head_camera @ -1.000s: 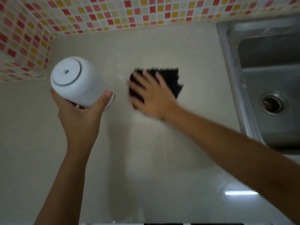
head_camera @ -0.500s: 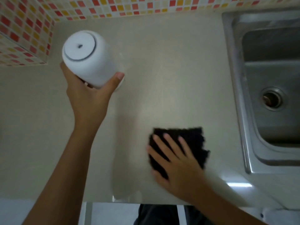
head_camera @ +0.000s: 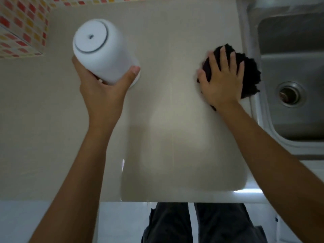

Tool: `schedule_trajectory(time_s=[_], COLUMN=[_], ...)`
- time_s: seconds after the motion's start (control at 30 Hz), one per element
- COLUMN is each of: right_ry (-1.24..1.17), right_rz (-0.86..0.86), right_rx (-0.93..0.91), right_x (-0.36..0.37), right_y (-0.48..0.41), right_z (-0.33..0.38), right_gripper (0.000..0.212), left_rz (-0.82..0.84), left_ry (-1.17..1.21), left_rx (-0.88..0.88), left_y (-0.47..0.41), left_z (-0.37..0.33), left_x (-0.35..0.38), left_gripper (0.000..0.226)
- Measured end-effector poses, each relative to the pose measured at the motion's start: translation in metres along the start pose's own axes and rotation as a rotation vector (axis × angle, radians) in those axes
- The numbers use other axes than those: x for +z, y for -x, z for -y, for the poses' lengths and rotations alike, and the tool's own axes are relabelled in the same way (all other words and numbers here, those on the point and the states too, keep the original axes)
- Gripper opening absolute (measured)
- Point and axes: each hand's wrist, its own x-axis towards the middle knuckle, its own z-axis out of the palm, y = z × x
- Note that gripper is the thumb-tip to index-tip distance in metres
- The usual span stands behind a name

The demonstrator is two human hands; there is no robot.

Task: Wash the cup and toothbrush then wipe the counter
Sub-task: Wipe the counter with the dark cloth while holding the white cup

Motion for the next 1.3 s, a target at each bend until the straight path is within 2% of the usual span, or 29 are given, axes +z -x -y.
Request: schedule_trajectory(time_s=[0.13,0.23,0.3,0.4,0.5,0.57,0.73,0.9,1.03,1.13,1.23,1.3], right_ry=[0.003,-0.083,-0.119,-0.079,-0.077,-0.059,-0.025,-0.016,-0.033,-0.037,-0.107,-0.114], right_rz=[0.016,0.038,0.103,0.224,0.260,0.243,0.116,0.048,0.091,0.102,0.145,0.178], right_rx=[-0.079,-0.266,-0.458,-0.714,-0.769,-0.715,-0.334,-0.057,0.049,-0.161,-0.529,-0.801], right_x=[0.007,0.012,0.013,0.007,0.002,-0.003,-0.012,-0.001,0.008,0.017,0.022,0.021], right_y=[0.036,0.091,0.141,0.207,0.233,0.226,0.161,0.054,-0.013,0.012,0.090,0.145], right_z=[0.055,0.101,0.118,0.102,0.052,0.019,-0.013,0.033,0.108,0.165,0.184,0.165], right_gripper=[0.065,0.062,0.061,0.060,0.059,0.061,0.061,0.062,0.062,0.061,0.058,0.057], left_rz=[-0.014,-0.029,-0.030,-0.002,0.008,0.009,-0.007,-0.021,-0.051,-0.068,-0.078,-0.074], left_ry=[-0.027,-0.023,-0.023,-0.026,-0.023,-0.029,-0.050,-0.032,-0.015,-0.023,-0.025,-0.025], left_rx=[0.016,0.006,-0.001,-0.001,-0.009,-0.007,-0.010,-0.013,-0.008,0.012,0.028,0.032], left_y=[0.006,0.011,0.015,0.019,0.019,0.017,0.008,0.006,0.005,-0.002,-0.010,-0.014], left_z=[-0.001,-0.004,-0.005,-0.007,-0.008,-0.007,0.000,0.005,0.003,0.001,-0.003,-0.003], left_x=[-0.011,-0.013,-0.012,-0.008,-0.007,-0.009,-0.024,-0.035,-0.041,-0.041,-0.040,-0.037], left_gripper=[0.092,0.092,0.092,0.093,0.092,0.094,0.095,0.096,0.093,0.091,0.094,0.094])
